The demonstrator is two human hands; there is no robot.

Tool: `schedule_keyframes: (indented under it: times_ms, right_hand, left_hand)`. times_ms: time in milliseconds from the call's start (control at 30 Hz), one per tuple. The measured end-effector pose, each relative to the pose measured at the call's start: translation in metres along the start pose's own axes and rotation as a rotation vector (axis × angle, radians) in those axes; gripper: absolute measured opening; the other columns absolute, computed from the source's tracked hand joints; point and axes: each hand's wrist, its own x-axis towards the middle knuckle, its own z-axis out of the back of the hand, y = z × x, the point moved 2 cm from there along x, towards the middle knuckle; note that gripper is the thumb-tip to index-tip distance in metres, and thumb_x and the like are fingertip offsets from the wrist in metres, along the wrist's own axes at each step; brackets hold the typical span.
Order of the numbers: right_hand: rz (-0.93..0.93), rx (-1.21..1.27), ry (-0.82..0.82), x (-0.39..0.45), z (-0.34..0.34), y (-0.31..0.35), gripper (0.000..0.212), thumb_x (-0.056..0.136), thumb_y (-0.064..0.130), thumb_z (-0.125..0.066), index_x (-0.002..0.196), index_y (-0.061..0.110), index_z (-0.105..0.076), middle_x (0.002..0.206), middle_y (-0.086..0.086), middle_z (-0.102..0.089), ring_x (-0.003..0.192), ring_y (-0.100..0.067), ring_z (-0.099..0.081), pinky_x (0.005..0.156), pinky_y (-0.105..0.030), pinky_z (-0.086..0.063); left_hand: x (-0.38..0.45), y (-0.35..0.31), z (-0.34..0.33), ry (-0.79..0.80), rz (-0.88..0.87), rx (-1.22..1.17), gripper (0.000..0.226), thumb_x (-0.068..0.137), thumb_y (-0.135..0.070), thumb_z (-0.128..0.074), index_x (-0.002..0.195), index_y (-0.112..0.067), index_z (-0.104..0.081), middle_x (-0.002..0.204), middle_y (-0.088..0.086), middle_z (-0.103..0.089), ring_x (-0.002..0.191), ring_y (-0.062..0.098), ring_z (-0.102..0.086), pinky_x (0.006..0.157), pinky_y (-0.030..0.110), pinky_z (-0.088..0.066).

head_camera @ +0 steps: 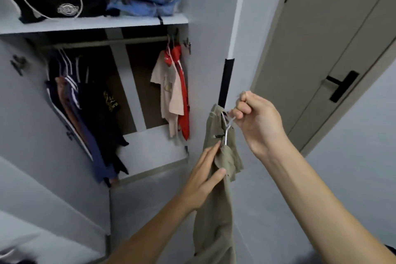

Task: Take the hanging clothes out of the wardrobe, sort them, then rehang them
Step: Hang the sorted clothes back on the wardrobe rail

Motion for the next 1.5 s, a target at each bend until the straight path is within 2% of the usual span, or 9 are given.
schedule_keyframes:
  times_ms: [133, 333, 467, 600, 833, 1000, 1200, 1333, 1500]
  right_hand:
    - [-0.038, -0.054, 0.098, 0.007, -0.053, -0.013, 0.030, 0.111, 0.016, -0.041, 0.083, 0.015, -0.051, 0.063, 0.006, -0.031, 0.058, -0.014, -0.033, 0.088, -0.038, -0.036]
    - [-0.057, -0.078, 0.192, 0.020, -0.130, -0.039, 0.032, 0.112, 0.016, -0.038, 0.082, 0.016, -0.048, 0.064, 0.006, -0.026, 0.055, -0.013, -0.029, 0.078, -0.032, -0.043]
    - [-0.078, -0.093, 0.199, 0.031, -0.174, -0.060, 0.033, 0.111, 0.014, -0.035, 0.081, 0.015, -0.048, 0.061, 0.007, -0.027, 0.053, -0.013, -0.027, 0.076, -0.031, -0.042]
    - [-0.084, -0.081, 0.185, 0.053, -0.203, -0.075, 0.033, 0.111, 0.015, -0.035, 0.081, 0.015, -0.049, 0.061, 0.006, -0.025, 0.054, -0.012, -0.027, 0.078, -0.033, -0.041]
    - [-0.100, -0.077, 0.209, 0.095, -0.241, -0.105, 0.031, 0.108, 0.012, -0.039, 0.080, 0.015, -0.050, 0.063, 0.005, -0.024, 0.055, -0.014, -0.026, 0.078, -0.032, -0.048]
    - [-0.131, -0.071, 0.215, 0.137, -0.239, -0.127, 0.031, 0.107, 0.011, -0.038, 0.079, 0.015, -0.049, 0.069, 0.001, -0.018, 0.058, -0.015, -0.024, 0.081, -0.034, -0.051]
    - [-0.190, -0.071, 0.246, 0.216, -0.231, -0.159, 0.031, 0.108, 0.009, -0.038, 0.079, 0.015, -0.048, 0.063, 0.004, -0.027, 0.055, -0.014, -0.032, 0.105, -0.046, -0.055]
    - [-0.232, -0.042, 0.239, 0.283, -0.233, -0.177, 0.030, 0.108, 0.011, -0.040, 0.079, 0.014, -0.048, 0.066, 0.000, -0.026, 0.057, -0.016, -0.034, 0.103, -0.050, -0.056]
    - [-0.249, -0.013, 0.271, 0.355, -0.240, -0.184, 0.030, 0.109, 0.009, -0.040, 0.081, 0.012, -0.049, 0.063, -0.001, -0.028, 0.055, -0.016, -0.037, 0.099, -0.049, -0.058]
  left_hand:
    - [-0.005, 0.012, 0.048, -0.089, -0.052, 0.080, 0.067, 0.105, -0.056, -0.042, 0.165, -0.036, -0.021, 0.166, -0.021, -0.023, 0.156, 0.005, -0.021, 0.128, 0.045, -0.024]
    - [-0.016, 0.043, 0.106, -0.078, -0.132, 0.202, 0.065, 0.105, -0.057, -0.043, 0.163, -0.034, -0.024, 0.165, -0.020, -0.025, 0.154, 0.010, -0.026, 0.121, 0.046, -0.034]
    - [-0.022, 0.074, 0.139, -0.096, -0.108, 0.266, 0.071, 0.102, -0.057, -0.051, 0.163, -0.035, -0.023, 0.166, -0.024, -0.019, 0.155, 0.003, -0.019, 0.124, 0.042, -0.031]
    - [-0.015, 0.098, 0.179, -0.184, -0.084, 0.336, 0.068, 0.102, -0.060, -0.049, 0.160, -0.031, -0.029, 0.163, -0.021, -0.025, 0.153, -0.001, -0.020, 0.121, 0.040, -0.037]
    - [0.013, 0.128, 0.225, -0.271, 0.086, 0.450, 0.074, 0.091, -0.057, -0.047, 0.156, -0.030, -0.028, 0.171, -0.011, -0.015, 0.158, 0.007, -0.010, 0.123, 0.037, -0.032]
    - [0.031, 0.157, 0.254, -0.327, 0.124, 0.493, 0.073, 0.084, -0.052, -0.045, 0.154, -0.032, -0.033, 0.165, -0.014, -0.026, 0.159, 0.005, -0.005, 0.125, 0.040, -0.029]
    - [0.076, 0.193, 0.300, -0.301, 0.203, 0.577, 0.070, 0.083, -0.051, -0.048, 0.150, -0.034, -0.035, 0.156, -0.016, -0.036, 0.150, 0.011, -0.032, 0.112, 0.040, -0.046]
    - [0.119, 0.211, 0.333, -0.304, 0.260, 0.624, 0.064, 0.082, -0.051, -0.049, 0.143, -0.034, -0.039, 0.151, -0.013, -0.041, 0.143, 0.011, -0.041, 0.107, 0.040, -0.049]
    - [0.177, 0.225, 0.363, -0.295, 0.275, 0.623, 0.058, 0.084, -0.051, -0.051, 0.138, -0.036, -0.040, 0.135, -0.017, -0.044, 0.114, 0.011, -0.057, 0.086, 0.040, -0.058]
